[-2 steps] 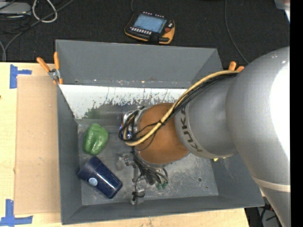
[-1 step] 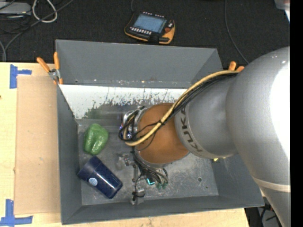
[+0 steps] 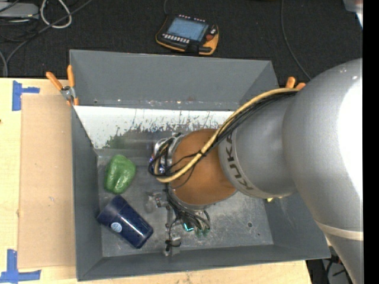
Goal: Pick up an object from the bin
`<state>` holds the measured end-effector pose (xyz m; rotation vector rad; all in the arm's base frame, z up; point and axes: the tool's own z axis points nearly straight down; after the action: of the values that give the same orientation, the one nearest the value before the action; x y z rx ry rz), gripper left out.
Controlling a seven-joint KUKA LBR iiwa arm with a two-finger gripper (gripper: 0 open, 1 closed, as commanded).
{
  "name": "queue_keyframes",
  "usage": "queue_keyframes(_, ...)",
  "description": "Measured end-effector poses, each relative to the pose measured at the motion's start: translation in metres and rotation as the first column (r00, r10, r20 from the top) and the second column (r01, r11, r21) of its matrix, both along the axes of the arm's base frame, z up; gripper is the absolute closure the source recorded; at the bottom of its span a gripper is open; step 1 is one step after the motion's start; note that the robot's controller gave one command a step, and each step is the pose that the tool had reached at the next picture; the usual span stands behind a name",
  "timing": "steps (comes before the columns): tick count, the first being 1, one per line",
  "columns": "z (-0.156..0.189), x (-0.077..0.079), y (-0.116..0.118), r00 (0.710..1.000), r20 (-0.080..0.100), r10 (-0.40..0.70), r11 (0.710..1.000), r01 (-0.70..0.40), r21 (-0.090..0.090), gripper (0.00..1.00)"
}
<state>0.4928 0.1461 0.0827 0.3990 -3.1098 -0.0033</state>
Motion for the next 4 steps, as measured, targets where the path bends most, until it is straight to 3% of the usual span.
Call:
queue_keyframes(1, 0.005, -0.003, -0.006, 1.000, -0.002, -0.011, 1.000, 0.011, 0.001, 0.00)
queue_keyframes(2, 0.063, 0.003, 0.010, 0.975, -0.002, 0.224, 0.975, -0.224, 0.003, 0.00)
queue_keyframes(3, 0.066, 0.004, 0.012, 0.974, 0.001, 0.224, 0.974, -0.224, 0.004, 0.00)
queue_keyframes(4, 0.034, -0.017, 0.011, 0.988, -0.002, 0.155, 0.988, -0.155, 0.004, 0.00)
